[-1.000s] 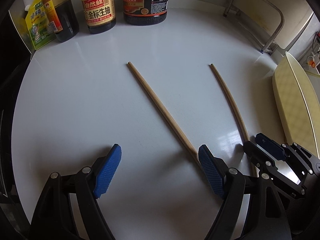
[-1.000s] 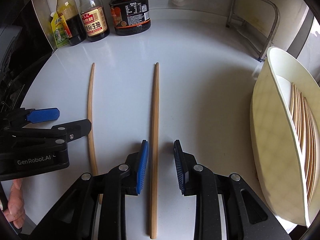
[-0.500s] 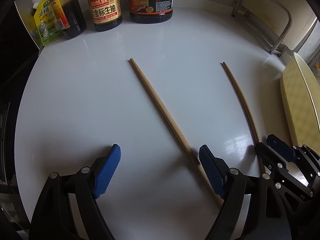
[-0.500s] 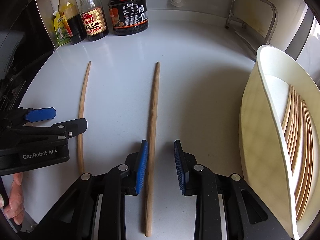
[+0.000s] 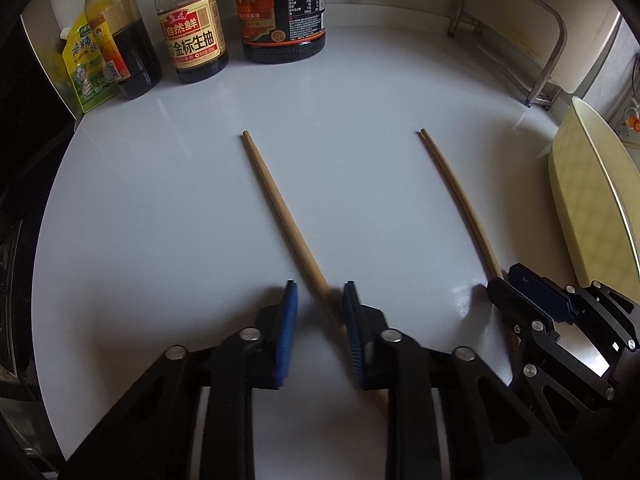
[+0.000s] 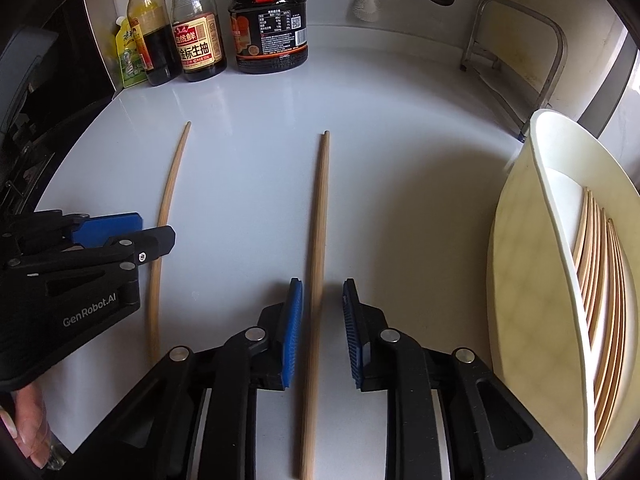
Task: Organize utensils
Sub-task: 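Lift and carry both held chopsticks over the white basin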
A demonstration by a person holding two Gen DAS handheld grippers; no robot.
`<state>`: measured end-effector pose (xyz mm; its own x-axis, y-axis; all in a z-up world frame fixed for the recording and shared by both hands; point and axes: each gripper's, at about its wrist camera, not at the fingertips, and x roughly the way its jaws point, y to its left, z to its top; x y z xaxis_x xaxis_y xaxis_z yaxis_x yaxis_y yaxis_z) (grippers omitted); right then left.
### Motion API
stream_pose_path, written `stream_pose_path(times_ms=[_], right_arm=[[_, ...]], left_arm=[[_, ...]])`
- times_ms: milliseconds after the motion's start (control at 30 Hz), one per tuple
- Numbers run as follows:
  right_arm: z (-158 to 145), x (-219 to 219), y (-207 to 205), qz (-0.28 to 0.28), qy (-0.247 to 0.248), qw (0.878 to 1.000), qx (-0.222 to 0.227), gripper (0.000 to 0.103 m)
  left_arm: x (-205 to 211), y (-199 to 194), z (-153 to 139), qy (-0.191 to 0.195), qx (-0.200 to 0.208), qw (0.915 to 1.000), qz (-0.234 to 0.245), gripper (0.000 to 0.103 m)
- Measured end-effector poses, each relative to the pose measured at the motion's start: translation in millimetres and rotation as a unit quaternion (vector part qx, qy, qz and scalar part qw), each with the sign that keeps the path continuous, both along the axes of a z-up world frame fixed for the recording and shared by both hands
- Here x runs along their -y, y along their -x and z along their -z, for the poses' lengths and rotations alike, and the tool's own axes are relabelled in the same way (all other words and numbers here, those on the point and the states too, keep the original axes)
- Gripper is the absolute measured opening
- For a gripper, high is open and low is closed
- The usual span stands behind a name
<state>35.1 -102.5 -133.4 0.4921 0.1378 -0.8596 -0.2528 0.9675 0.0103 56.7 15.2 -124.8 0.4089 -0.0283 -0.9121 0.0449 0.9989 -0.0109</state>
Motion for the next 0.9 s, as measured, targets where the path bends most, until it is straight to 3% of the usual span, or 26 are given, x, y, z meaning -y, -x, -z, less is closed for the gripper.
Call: stream_pose_path(times_ms=[67,333,600,767,900], right_arm=[[-0.8,-3.0,-0.3,-0.003,0.000,1.000,-0.002,0.006],[-6.8,2.7,5.3,0.034,-0.068,0.997,-0.030,0.006],[-52.4,9.6,35.5,0.052,-0.116,0.992,-0.009,0.006],[-82.4,46.6,52.0,0.084,-0.124,0.989,0.009,0.006],[-100.7,92.5,63.7,0.132,-0.119,0.984,0.029,0.006]], left_arm=[[0.8,0.6,-0.4,0.006,-0.005,0.9999,0.007,0.007],[-8.8,11.1,-4.7,0.028,-0.031,0.9988,0.024,0.007],[-10.1,22.1,-45.9,0.028,-0.004,0.9988,0.041,0.007],[24.1,21.6,-81.7,0.039,0.025,0.9952,0.086,0.007],[75.8,15.6,-106.1,0.064,0.043,0.9867,0.144,0.007]])
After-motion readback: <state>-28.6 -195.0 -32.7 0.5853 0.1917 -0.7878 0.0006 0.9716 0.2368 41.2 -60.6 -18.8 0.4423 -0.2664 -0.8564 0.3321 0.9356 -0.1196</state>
